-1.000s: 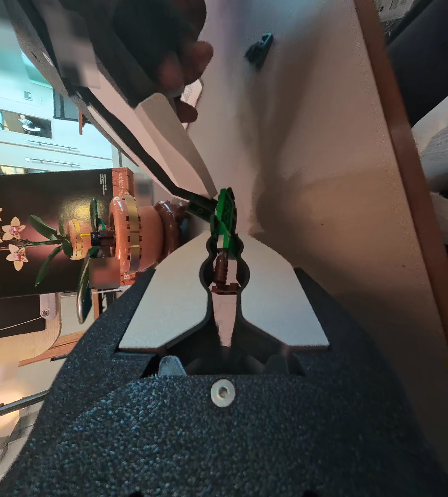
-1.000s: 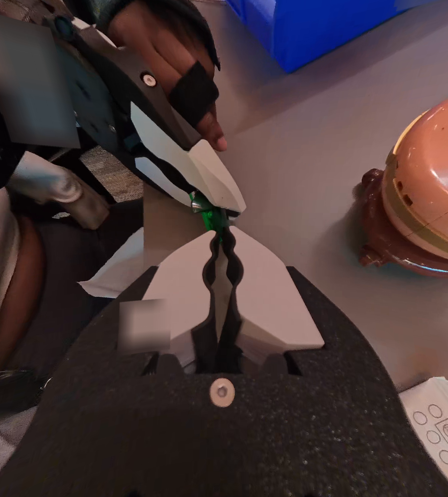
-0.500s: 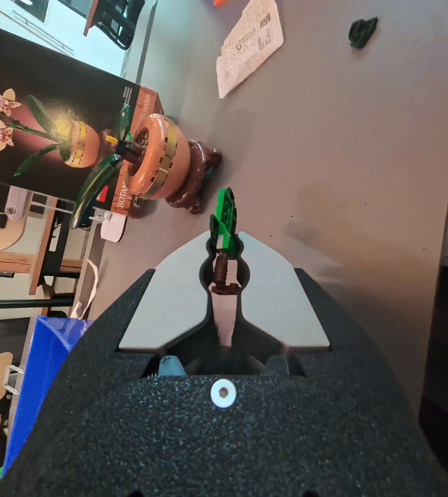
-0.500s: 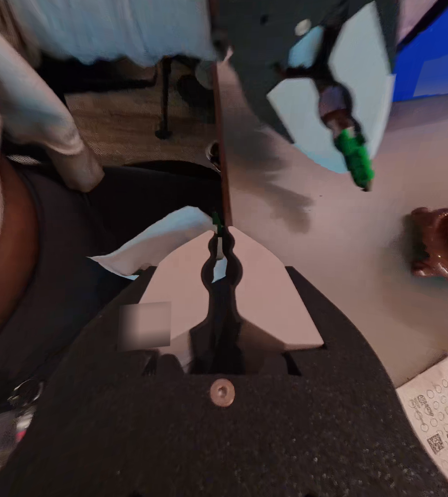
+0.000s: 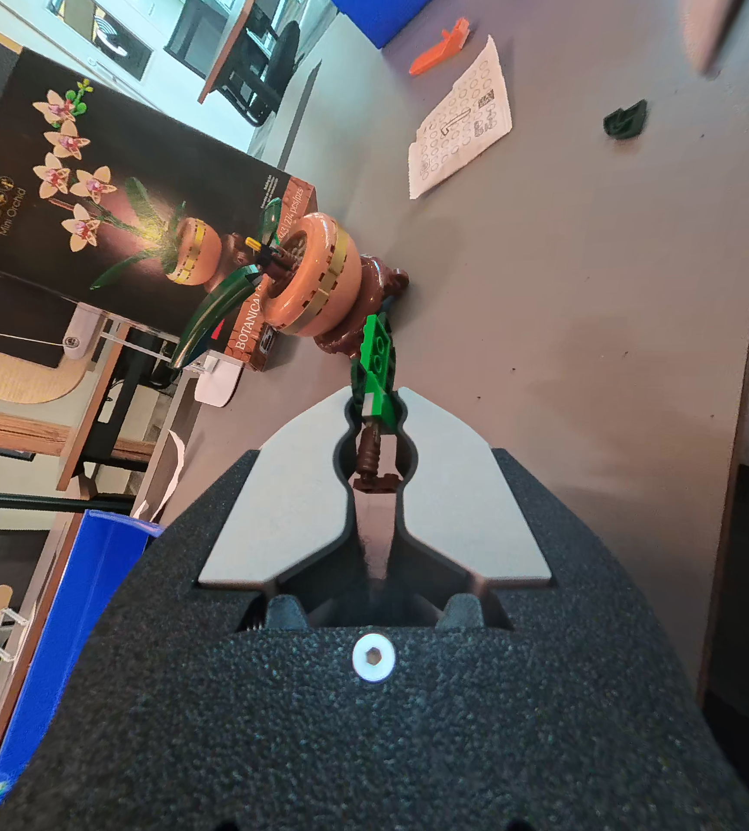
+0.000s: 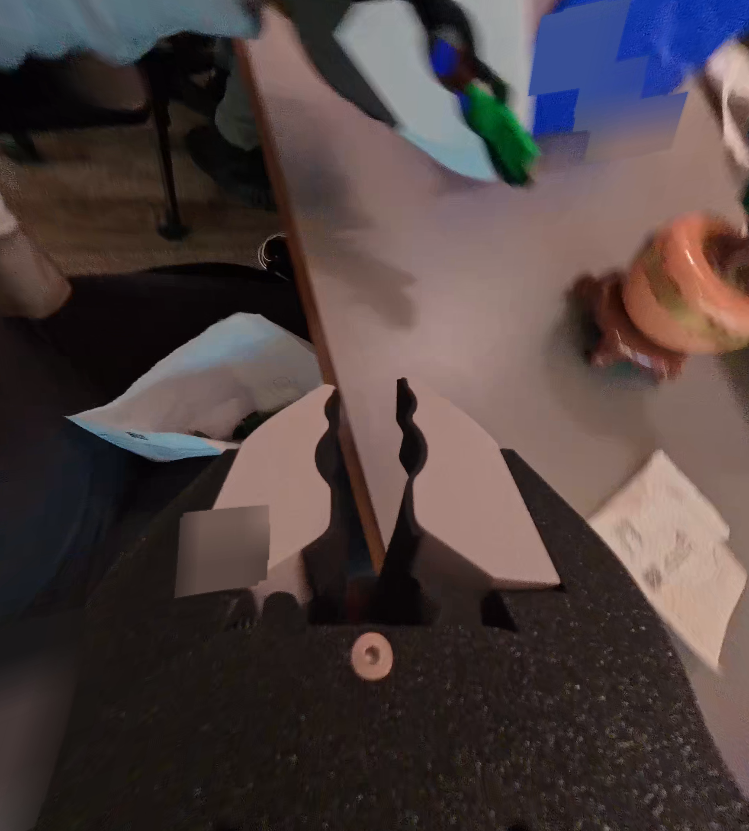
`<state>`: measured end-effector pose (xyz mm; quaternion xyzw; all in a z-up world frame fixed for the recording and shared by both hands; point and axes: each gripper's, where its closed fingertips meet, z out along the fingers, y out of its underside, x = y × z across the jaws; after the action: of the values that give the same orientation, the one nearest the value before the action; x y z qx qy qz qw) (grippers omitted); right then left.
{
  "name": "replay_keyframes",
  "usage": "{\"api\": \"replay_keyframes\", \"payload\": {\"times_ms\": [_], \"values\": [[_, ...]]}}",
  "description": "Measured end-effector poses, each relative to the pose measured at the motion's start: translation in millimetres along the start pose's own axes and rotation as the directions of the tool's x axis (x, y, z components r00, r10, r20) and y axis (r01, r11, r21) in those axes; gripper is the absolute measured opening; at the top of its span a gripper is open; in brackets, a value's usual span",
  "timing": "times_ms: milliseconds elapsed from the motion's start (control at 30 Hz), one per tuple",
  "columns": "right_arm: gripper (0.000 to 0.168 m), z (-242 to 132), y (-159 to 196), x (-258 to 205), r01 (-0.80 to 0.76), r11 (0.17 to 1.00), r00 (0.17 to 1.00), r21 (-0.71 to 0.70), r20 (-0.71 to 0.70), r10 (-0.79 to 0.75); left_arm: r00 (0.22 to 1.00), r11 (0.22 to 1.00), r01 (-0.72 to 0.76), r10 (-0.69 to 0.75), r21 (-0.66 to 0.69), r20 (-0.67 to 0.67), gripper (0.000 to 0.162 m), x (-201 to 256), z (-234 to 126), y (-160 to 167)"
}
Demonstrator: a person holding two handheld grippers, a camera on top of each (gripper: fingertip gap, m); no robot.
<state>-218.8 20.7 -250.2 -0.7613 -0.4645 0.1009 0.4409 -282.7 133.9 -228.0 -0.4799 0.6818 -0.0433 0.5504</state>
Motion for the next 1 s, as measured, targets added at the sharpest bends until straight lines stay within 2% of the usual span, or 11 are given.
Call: {"api": "replay_keyframes", "payload": {"times_ms": [67,133,333,433,467,533,600,700,767,867,1000], "values": [[0.029,-13,15,27,-0.173,0.984,0.985,-0.035,0.014,0.173,1.0,1.0,0.007,-0.007,0.006,-0.006,0.011,0,0,0],[0.029,-15,32,42,-0.26,0.962,0.964,-0.086,0.036,0.264,1.0,1.0,0.006,-0.006,0.007,-0.01,0.011,0,0,0],[0.031,5,64,52,-0.337,0.917,0.932,-0.215,0.059,0.357,1.0,1.0,-0.002,0.002,0.012,-0.025,0.011,4,1,-1],[0.01,7,63,54,-0.376,0.903,0.915,-0.206,0.072,0.398,0.999,1.0,-0.008,0.008,0.018,-0.032,0.011,7,2,-1],[0.009,7,63,53,-0.387,0.898,0.909,-0.208,0.077,0.409,0.999,1.0,-0.012,0.013,0.017,-0.032,0.011,7,3,0],[0.009,7,61,53,-0.361,0.91,0.922,-0.206,0.069,0.381,0.999,1.0,-0.013,0.013,0.015,-0.032,0.011,8,4,1],[0.009,11,44,39,-0.325,0.932,0.931,-0.16,0.117,0.345,0.999,1.0,0.001,-0.001,0.021,-0.036,0.011,8,4,0],[0.009,21,4,-3,-0.239,0.969,0.94,-0.07,0.233,0.249,0.999,0.999,0.024,-0.022,0.038,-0.048,0.011,10,4,-2],[0.009,33,-9,-34,-0.168,0.985,0.943,-0.041,0.284,0.173,0.998,0.999,0.027,-0.025,0.041,-0.052,0.011,10,3,-2],[0.035,51,2,-56,-0.083,0.99,0.955,-0.117,0.274,0.113,0.998,0.998,0.034,-0.03,0.057,-0.055,0.011,11,2,-5],[0.032,54,3,-55,-0.113,0.989,0.96,-0.093,0.247,0.132,0.997,0.995,0.048,-0.042,0.084,-0.069,0.011,13,1,-8]]}}
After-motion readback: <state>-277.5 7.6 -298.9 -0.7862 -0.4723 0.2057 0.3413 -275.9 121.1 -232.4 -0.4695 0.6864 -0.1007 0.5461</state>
